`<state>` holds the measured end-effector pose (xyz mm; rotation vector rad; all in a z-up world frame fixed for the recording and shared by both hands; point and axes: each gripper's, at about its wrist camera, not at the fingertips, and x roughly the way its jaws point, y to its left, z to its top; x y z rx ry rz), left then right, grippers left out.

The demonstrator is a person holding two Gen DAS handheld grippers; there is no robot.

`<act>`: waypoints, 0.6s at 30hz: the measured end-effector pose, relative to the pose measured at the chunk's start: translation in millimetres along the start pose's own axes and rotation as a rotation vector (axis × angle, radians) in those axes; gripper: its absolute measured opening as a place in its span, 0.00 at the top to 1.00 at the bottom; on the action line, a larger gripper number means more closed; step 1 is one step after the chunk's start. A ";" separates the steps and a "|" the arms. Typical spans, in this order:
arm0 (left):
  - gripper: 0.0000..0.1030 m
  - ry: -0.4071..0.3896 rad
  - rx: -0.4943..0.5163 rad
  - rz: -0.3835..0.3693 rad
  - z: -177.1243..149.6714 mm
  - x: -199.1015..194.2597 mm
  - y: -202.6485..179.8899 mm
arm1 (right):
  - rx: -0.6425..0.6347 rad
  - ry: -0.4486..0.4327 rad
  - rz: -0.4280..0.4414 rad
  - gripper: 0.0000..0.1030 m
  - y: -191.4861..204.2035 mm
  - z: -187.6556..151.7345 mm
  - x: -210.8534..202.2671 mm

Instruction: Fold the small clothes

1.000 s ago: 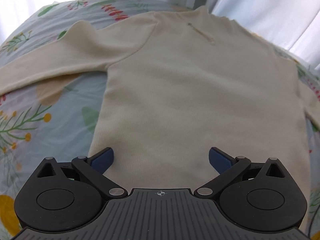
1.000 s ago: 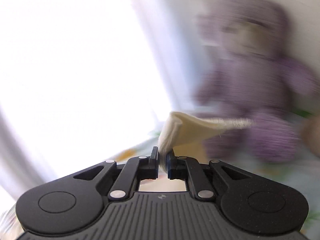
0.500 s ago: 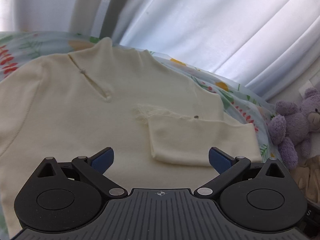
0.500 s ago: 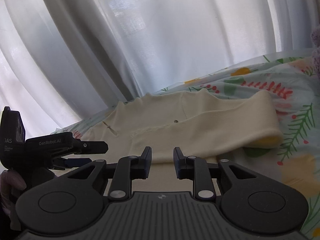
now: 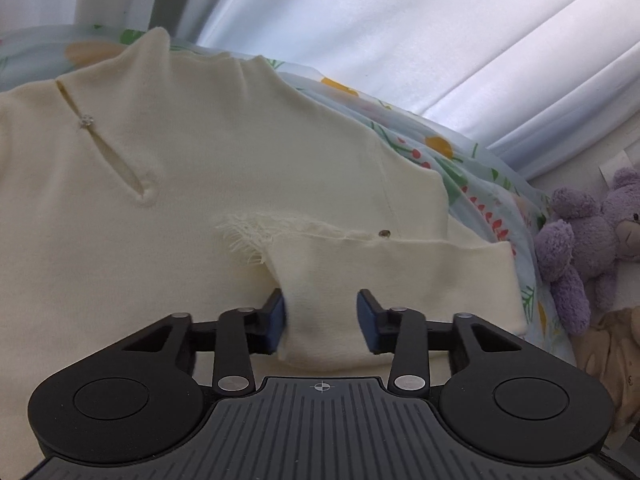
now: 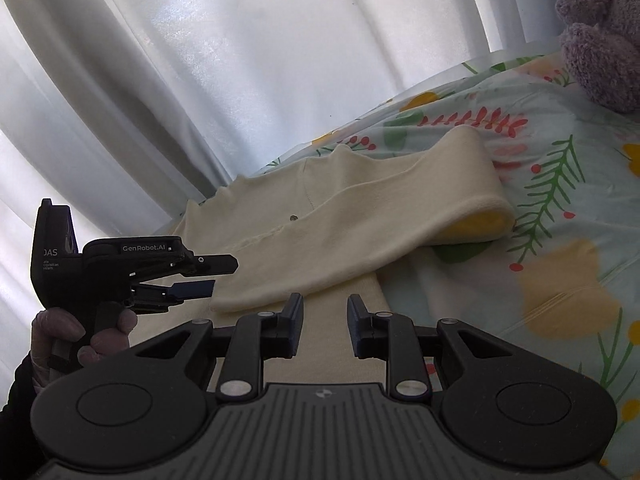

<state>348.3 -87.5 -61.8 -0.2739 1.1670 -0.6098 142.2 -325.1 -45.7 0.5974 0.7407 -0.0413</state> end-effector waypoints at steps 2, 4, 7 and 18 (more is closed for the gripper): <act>0.88 0.022 0.014 0.006 -0.6 6.3 -2.8 | -0.002 0.007 -0.004 0.78 1.6 0.3 2.7; 0.91 0.010 0.029 0.022 -1.4 7.3 -4.8 | -0.005 0.013 -0.009 0.78 2.5 1.4 7.5; 0.92 -0.058 0.046 0.029 -1.1 -13.2 -5.5 | -0.010 0.020 -0.017 0.78 2.9 4.4 14.3; 0.92 -0.240 0.021 0.328 -6.0 -108.5 75.8 | 0.074 0.076 -0.012 0.77 -14.0 31.4 49.5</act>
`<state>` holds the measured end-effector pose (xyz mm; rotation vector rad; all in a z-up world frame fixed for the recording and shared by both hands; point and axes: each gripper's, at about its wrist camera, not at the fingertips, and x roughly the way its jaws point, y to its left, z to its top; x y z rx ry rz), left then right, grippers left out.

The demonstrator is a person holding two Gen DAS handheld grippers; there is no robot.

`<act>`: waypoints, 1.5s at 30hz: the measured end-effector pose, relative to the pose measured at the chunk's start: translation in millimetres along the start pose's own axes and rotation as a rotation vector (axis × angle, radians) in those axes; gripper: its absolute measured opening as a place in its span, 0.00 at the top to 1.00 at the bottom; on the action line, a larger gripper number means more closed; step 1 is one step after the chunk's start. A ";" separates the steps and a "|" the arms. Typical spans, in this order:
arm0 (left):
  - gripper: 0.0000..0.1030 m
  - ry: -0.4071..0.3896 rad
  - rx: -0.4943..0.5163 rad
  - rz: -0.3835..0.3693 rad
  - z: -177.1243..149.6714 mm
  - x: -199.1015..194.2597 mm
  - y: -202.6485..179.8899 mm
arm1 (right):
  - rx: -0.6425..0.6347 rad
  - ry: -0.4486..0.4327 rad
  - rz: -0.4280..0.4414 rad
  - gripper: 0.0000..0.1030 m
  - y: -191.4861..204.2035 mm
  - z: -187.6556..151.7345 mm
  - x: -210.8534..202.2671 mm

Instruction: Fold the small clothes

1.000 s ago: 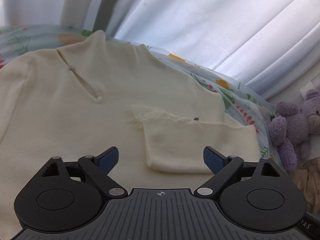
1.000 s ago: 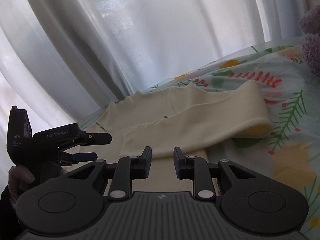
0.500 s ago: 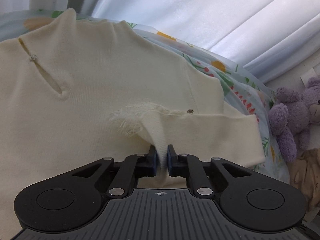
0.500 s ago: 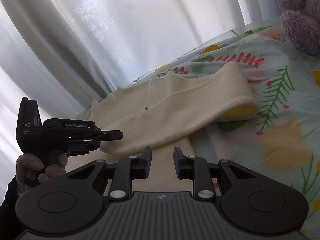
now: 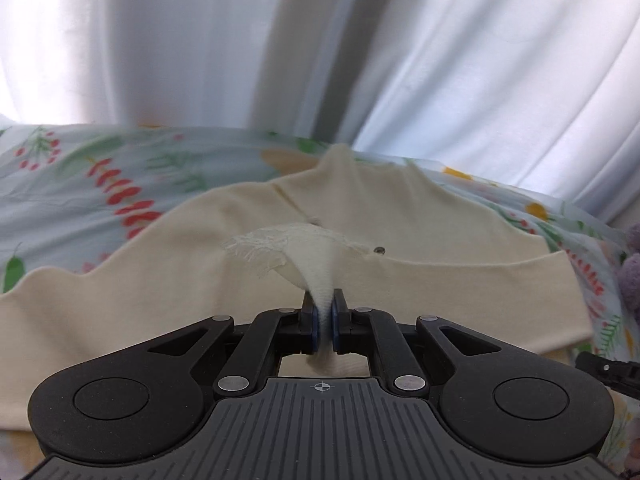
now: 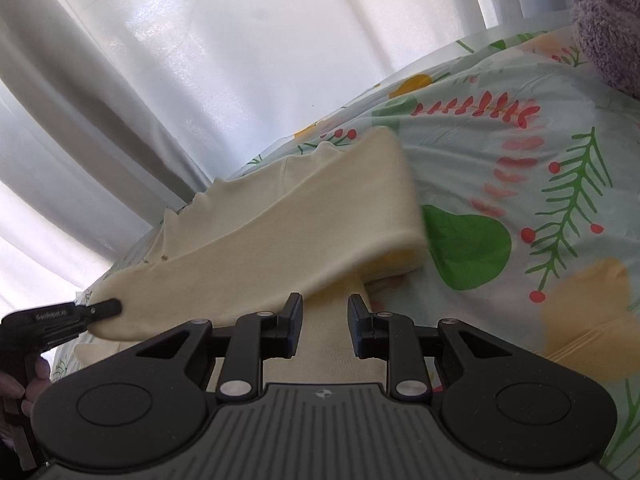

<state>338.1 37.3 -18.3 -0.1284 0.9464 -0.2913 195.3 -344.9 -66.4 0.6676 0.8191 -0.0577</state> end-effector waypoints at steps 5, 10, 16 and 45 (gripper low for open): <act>0.92 0.017 -0.116 -0.055 -3.7 -3.5 34.8 | 0.103 0.006 0.035 0.75 -7.2 10.5 20.2; 0.92 0.003 -0.094 -0.059 -1.4 -4.8 29.5 | 0.236 -0.019 0.046 0.76 -16.5 14.1 36.2; 0.92 -0.028 -0.006 -0.026 6.0 -10.6 19.7 | 0.078 -0.098 -0.031 0.93 0.2 17.4 39.1; 0.92 -0.001 0.067 0.098 -10.6 21.6 28.9 | -0.135 -0.083 -0.078 0.82 11.3 6.2 18.7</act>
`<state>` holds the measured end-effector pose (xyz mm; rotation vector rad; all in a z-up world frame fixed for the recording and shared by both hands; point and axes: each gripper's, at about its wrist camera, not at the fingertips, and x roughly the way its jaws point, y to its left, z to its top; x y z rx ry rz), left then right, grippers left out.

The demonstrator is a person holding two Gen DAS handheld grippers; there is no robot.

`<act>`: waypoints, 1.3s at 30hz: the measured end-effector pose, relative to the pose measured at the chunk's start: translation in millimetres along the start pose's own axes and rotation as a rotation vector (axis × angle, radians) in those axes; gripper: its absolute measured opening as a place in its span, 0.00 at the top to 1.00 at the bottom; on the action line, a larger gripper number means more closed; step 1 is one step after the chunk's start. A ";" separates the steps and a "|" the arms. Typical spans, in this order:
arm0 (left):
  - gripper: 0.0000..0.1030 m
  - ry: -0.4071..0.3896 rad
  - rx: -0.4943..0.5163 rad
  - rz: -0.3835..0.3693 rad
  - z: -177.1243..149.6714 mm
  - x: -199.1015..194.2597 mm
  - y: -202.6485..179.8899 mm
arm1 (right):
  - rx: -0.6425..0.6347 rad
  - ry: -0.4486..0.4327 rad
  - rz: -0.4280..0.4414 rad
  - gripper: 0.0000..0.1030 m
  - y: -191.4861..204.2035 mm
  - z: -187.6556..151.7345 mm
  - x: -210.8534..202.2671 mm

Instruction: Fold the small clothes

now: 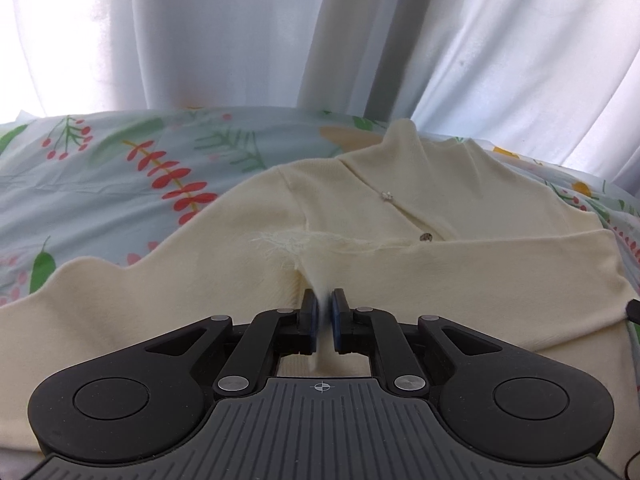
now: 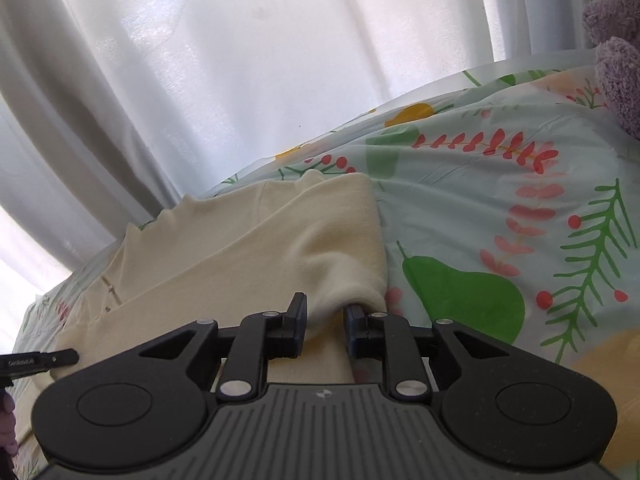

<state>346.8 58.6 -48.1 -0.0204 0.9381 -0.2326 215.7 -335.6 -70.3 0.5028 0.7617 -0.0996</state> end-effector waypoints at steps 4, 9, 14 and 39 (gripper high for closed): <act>0.94 -0.003 0.001 0.014 2.8 0.9 1.1 | -0.106 -0.047 0.007 0.82 16.4 0.4 -16.9; 0.94 -0.001 -0.021 0.018 3.6 5.1 0.1 | -0.183 -0.064 -0.039 0.82 37.9 7.3 2.5; 0.94 -0.002 -0.049 0.016 5.7 9.8 2.1 | -0.293 0.008 -0.092 0.83 54.3 -2.2 41.5; 0.37 -0.250 -0.982 0.457 -139.0 -139.3 234.7 | -0.320 -0.014 0.006 0.58 62.4 -55.9 -25.1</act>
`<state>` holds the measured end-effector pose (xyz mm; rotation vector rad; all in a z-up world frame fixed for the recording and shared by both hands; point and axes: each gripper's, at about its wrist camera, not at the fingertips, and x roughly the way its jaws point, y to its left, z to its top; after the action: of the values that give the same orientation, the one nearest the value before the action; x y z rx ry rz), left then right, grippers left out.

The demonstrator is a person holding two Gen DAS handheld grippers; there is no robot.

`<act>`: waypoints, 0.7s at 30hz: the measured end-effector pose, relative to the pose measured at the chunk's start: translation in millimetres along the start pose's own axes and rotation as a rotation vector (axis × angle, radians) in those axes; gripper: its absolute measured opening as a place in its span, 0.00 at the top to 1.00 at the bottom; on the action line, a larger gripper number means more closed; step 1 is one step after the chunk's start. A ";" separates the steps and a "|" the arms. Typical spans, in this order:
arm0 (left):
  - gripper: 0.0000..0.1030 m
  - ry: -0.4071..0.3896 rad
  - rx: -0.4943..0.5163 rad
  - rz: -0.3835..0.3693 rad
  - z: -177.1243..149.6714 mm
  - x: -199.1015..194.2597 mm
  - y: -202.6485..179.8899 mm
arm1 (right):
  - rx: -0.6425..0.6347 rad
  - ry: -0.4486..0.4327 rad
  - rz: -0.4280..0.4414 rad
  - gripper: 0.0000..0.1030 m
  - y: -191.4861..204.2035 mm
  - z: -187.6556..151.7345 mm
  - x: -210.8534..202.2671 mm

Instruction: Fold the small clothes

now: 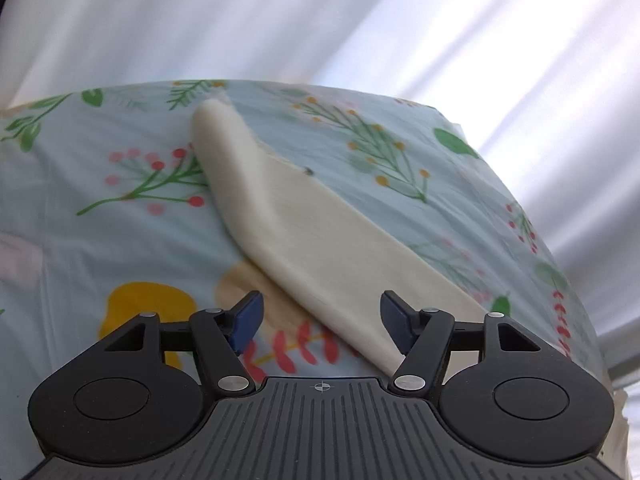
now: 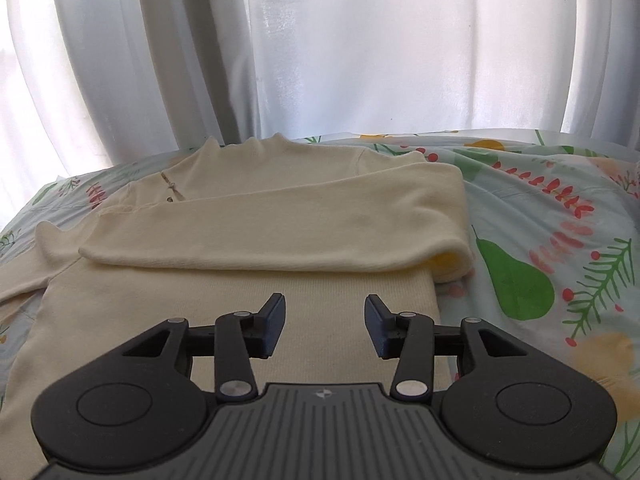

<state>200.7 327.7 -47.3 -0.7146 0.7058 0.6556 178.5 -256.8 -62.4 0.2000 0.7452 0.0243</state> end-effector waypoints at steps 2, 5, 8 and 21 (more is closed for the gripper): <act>0.40 -0.015 -0.088 -0.049 10.2 4.1 20.3 | 0.035 0.001 0.026 0.58 -0.7 1.1 -1.6; 0.43 -0.027 -0.198 -0.105 21.4 11.3 36.2 | 0.048 -0.006 0.035 0.58 4.0 3.1 -3.1; 0.55 -0.043 -0.322 -0.154 29.4 20.1 51.9 | 0.048 0.002 0.050 0.58 8.7 5.5 -1.1; 0.88 -0.125 -0.269 -0.177 37.6 6.9 40.5 | 0.050 -0.002 0.052 0.58 11.2 8.0 -1.4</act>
<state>187.8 381.9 -46.0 -0.9633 0.4372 0.6318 183.4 -247.4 -53.6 0.2673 0.7393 0.0548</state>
